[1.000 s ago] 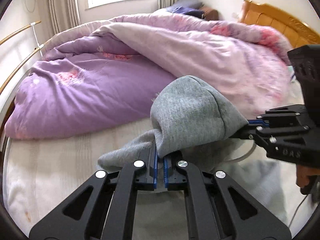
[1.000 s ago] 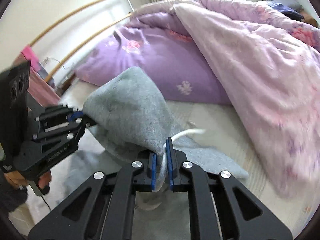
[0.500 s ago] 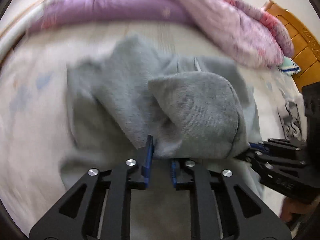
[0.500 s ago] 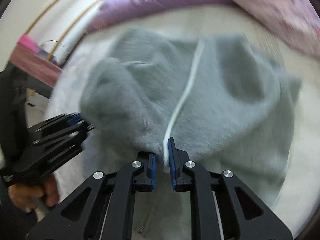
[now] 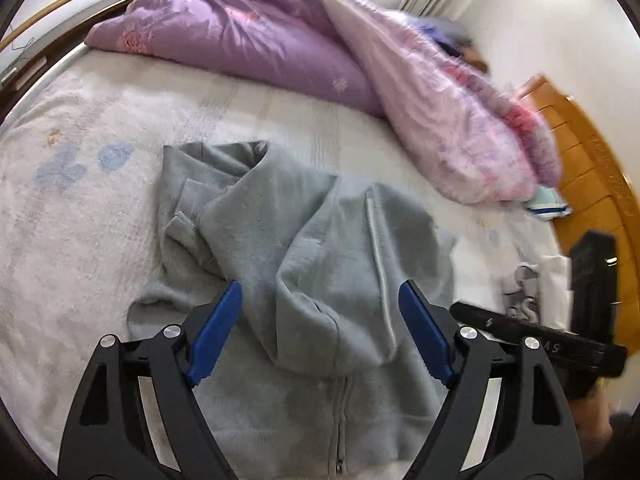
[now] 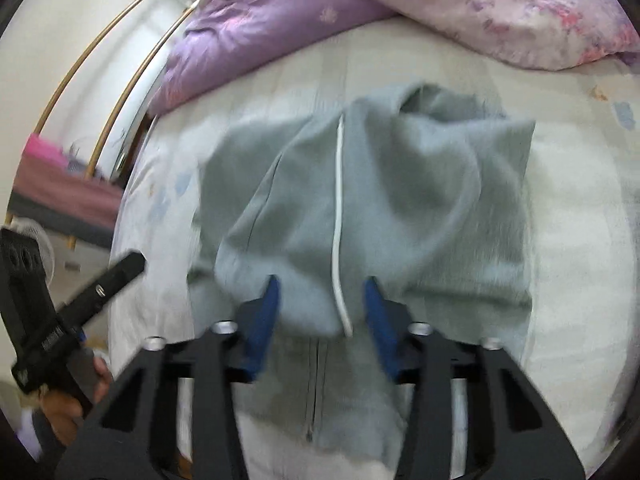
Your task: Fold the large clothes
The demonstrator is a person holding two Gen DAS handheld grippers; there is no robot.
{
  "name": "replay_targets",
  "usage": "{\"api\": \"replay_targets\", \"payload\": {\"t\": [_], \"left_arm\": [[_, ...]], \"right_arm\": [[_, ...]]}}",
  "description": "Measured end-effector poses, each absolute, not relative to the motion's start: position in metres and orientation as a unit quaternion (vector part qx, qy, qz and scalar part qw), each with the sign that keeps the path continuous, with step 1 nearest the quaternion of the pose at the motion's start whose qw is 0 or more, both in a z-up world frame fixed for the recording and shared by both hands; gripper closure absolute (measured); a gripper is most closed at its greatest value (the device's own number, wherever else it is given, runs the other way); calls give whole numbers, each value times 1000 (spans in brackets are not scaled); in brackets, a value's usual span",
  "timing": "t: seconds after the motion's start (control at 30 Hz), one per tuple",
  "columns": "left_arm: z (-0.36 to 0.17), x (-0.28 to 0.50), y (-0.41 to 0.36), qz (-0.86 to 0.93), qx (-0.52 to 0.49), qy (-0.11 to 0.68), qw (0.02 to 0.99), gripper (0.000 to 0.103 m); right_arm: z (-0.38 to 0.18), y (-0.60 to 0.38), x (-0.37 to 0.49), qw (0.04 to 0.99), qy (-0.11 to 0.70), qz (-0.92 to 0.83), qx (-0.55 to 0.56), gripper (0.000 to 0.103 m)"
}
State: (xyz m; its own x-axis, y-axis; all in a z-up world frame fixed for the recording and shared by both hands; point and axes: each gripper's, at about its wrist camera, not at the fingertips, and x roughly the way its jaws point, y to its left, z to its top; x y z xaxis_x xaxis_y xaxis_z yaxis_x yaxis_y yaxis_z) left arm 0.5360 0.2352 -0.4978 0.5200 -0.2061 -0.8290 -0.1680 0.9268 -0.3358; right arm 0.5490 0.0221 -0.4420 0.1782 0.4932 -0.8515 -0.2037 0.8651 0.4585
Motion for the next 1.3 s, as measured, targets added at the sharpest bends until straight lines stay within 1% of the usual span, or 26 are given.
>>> {"api": "replay_targets", "payload": {"t": [0.07,0.1,0.17,0.23,0.27,0.33,0.37,0.4,0.43,0.47,0.53,0.57,0.6,0.63,0.67,0.7,0.77,0.8,0.93,1.07,1.1,1.13,1.17,1.2,1.23,1.3], "left_arm": [[-527,555,226,1,-161,538,827,22],[-547,562,222,2,-154,556,817,22],[-585,567,218,20,-147,600,786,24],[-621,566,217,35,-143,640,754,24],[-630,564,217,39,-146,651,744,24],[-631,561,218,35,-150,647,747,24],[-623,562,221,25,-159,641,750,24],[-614,562,224,18,-170,632,756,25],[-598,563,231,12,-184,613,769,25],[-584,565,236,5,-196,596,779,24],[-549,573,252,-2,-224,550,804,23],[-533,582,261,-3,-232,529,816,22],[-524,588,266,4,-232,519,823,22],[-513,601,273,18,-228,509,830,18],[-507,618,281,31,-225,504,833,17],[-506,632,286,44,-222,506,832,17],[-513,664,300,70,-230,517,822,17],[-521,682,306,76,-236,529,812,17],[-566,738,317,97,-263,570,772,17],[-598,761,314,96,-265,593,754,18],[-607,765,312,92,-269,607,742,24],[-614,766,308,81,-268,618,734,49],[-618,768,305,75,-257,627,732,64],[-620,769,302,69,-244,633,732,84],[-618,767,297,60,-235,630,737,94],[-606,761,294,57,-236,612,753,96]], "right_arm": [[-456,24,559,757,600,224,133,86],[-471,29,565,751,608,220,134,88],[-515,32,572,727,651,181,123,90],[-554,28,571,697,688,157,128,100],[-565,25,569,691,693,153,135,101],[-564,25,571,690,694,157,133,101],[-559,25,573,687,695,162,138,96],[-553,24,575,687,692,167,148,96],[-544,19,579,687,688,167,162,93],[-536,15,583,690,684,164,170,92],[-508,6,595,710,656,168,190,89],[-496,3,602,723,643,167,192,81],[-482,-1,611,736,628,160,196,67],[-472,-5,622,745,615,156,207,54],[-466,-7,631,751,606,151,216,50],[-462,-9,646,755,599,145,224,47],[-465,-11,675,752,597,136,245,46],[-472,-11,691,743,603,128,259,43],[-522,-8,745,690,654,96,296,43],[-554,0,767,661,677,90,310,43],[-561,0,768,656,684,89,307,48],[-565,-1,768,654,682,88,317,57],[-565,-3,765,654,670,99,336,73],[-564,-2,762,656,664,107,343,87],[-557,-4,759,662,653,117,348,92],[-540,-9,750,677,637,134,344,95]]}}
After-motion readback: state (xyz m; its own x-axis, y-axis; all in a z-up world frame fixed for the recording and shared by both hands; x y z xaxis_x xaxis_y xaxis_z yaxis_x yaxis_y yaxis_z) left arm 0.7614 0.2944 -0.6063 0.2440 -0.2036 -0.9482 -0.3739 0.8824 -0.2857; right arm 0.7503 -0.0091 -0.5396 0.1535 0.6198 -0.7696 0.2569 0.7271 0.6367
